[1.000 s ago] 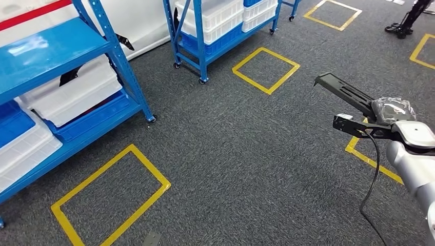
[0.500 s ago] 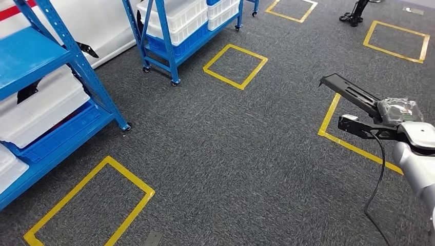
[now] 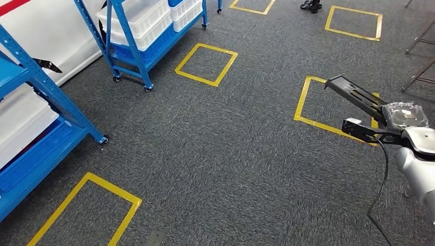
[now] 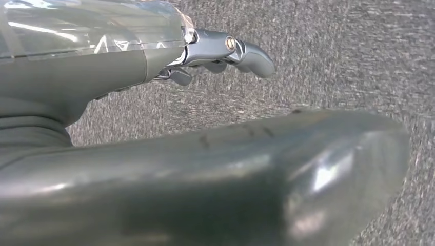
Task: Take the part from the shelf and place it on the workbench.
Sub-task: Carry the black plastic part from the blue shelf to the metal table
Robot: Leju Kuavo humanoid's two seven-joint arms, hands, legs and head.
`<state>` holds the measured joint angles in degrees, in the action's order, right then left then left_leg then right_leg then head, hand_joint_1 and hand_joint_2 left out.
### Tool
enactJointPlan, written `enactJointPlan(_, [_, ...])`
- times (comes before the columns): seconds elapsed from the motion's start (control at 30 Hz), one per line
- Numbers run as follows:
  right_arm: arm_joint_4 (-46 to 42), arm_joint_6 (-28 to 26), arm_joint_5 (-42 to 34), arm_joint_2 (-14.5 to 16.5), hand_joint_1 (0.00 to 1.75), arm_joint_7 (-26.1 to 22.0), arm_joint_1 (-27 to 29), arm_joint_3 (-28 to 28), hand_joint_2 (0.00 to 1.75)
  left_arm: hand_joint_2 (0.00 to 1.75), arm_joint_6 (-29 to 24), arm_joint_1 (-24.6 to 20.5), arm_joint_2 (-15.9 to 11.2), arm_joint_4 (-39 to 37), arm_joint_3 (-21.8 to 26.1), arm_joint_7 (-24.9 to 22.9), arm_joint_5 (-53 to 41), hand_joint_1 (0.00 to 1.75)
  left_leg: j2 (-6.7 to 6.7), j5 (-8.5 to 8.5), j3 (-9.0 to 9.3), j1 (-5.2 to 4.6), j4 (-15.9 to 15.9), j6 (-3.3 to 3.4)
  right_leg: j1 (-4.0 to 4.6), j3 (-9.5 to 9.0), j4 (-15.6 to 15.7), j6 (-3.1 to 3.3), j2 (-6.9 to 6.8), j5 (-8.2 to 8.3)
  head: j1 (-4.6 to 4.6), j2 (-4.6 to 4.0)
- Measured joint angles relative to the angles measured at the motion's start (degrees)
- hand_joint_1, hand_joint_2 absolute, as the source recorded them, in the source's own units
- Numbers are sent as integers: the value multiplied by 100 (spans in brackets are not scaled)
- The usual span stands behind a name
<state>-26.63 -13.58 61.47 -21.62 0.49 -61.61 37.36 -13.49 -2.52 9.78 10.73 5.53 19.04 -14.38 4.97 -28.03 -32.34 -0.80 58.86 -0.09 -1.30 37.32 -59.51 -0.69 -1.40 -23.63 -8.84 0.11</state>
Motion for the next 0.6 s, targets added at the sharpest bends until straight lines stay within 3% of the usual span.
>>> enactJointPlan(0.07, [-3,-2,10,5,175,6,-2,-3,175,0,2,6,1,0,-1,0,0,0,-243,-300,-196,34,474,-50,-12,2,15,69,95,18,-1,0])
enactJointPlan(0.13, [-4,-4,19,20,175,8,10,-3,175,0,2,23,2,0,-1,0,1,0,-414,-662,-551,49,1267,-65,7,13,14,111,203,25,-1,-1])
enactJointPlan(0.17, [-3,-5,27,28,175,10,22,-3,175,0,3,29,2,0,-1,0,1,0,-436,-739,-685,49,1548,-64,17,16,13,117,267,27,-1,-1])
enactJointPlan(0.2, [-3,-5,46,33,175,16,32,-3,175,0,3,33,2,0,-1,0,1,0,-446,-699,-728,48,1616,-53,26,17,11,119,332,30,-1,-1])
enactJointPlan(0.23, [-2,-5,73,39,175,24,36,-3,175,0,4,35,3,0,0,1,2,0,-461,-555,-664,48,1457,-32,33,17,7,119,399,32,-1,-1])
enactJointPlan(0.27, [-2,-3,107,51,175,38,32,-3,175,0,4,35,3,0,0,5,4,0,-513,-337,-510,47,1107,-2,36,14,2,117,466,33,-1,-1])
enactJointPlan(0.33, [1,14,185,93,175,70,-2,-3,175,0,7,37,2,0,0,16,9,0,-770,3,-175,51,344,60,32,29,-9,92,589,48,-1,-1])
enactJointPlan(0.4, [9,68,258,137,175,91,-46,-3,175,0,22,33,2,0,0,30,10,0,-924,82,-38,44,14,92,0,75,-3,26,710,89,-2,0])
enactJointPlan(0.47, [27,168,314,143,175,52,-79,-3,175,0,51,23,4,0,0,49,4,0,-821,122,-7,40,-67,134,-36,109,31,-60,821,138,-1,0])
enactJointPlan(0.53, [51,256,337,111,175,-38,-131,-3,175,0,80,16,14,0,0,66,-2,0,-698,207,34,45,-191,205,-28,189,-92,-95,673,41,1,-1])
enactJointPlan(0.6, [73,299,337,73,175,-108,-214,-3,175,0,95,19,26,0,0,69,-7,0,-572,254,47,40,-261,245,-8,450,-651,-108,373,-284,1,-1])
